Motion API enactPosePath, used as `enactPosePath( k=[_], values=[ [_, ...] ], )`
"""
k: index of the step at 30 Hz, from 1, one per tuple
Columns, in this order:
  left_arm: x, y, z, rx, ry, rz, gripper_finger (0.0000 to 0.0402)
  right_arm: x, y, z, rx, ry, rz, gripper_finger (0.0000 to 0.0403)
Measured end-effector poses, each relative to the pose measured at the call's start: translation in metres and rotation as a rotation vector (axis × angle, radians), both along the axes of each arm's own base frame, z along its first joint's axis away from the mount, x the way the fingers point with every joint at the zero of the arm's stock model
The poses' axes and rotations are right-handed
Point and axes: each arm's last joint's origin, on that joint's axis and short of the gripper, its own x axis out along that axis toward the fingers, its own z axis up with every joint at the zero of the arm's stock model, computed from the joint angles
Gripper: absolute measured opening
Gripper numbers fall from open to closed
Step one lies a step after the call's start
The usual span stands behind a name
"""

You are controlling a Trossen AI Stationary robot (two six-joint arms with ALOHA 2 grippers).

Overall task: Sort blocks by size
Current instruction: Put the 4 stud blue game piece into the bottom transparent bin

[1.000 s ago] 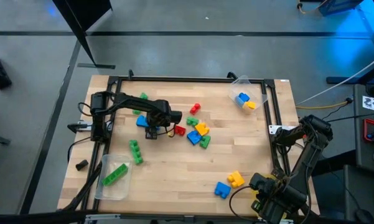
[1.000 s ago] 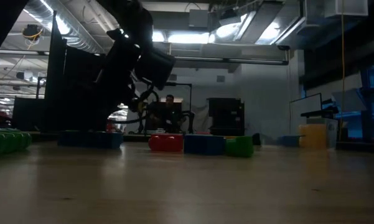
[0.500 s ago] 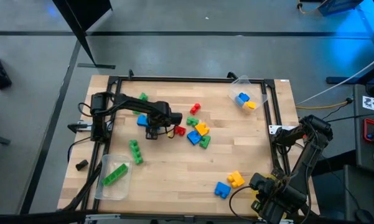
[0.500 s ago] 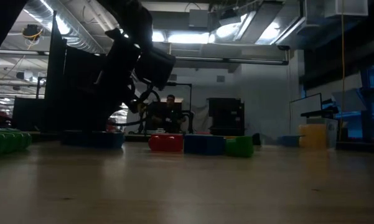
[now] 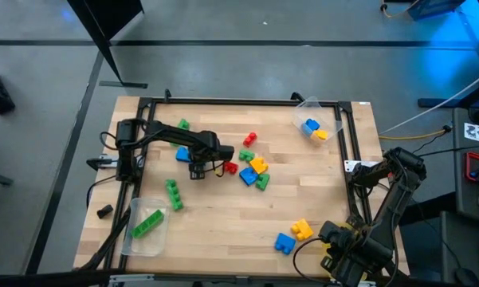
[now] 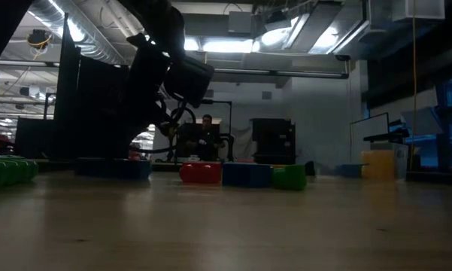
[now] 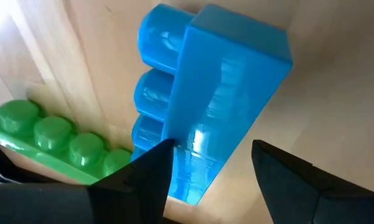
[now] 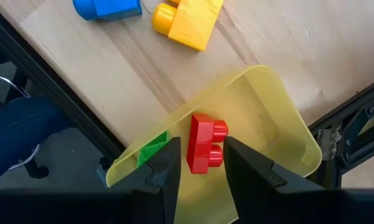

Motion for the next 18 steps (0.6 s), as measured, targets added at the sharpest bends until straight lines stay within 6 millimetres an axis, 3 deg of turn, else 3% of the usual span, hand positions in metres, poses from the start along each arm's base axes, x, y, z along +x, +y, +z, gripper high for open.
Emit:
enactPosePath(
  k=[12, 18],
  values=[
    [0.005, -0.008, 0.0, 0.178, -0.048, -0.015, 0.0209, 0.0, 0.0, 0.0, -0.007, -0.011, 0.0, 0.0122],
    [0.005, -0.008, -0.013, 0.182, -0.094, -0.055, 0.0209, 0.001, 0.0, 0.0, -0.018, -0.03, 0.0, 0.0122]
  ],
)
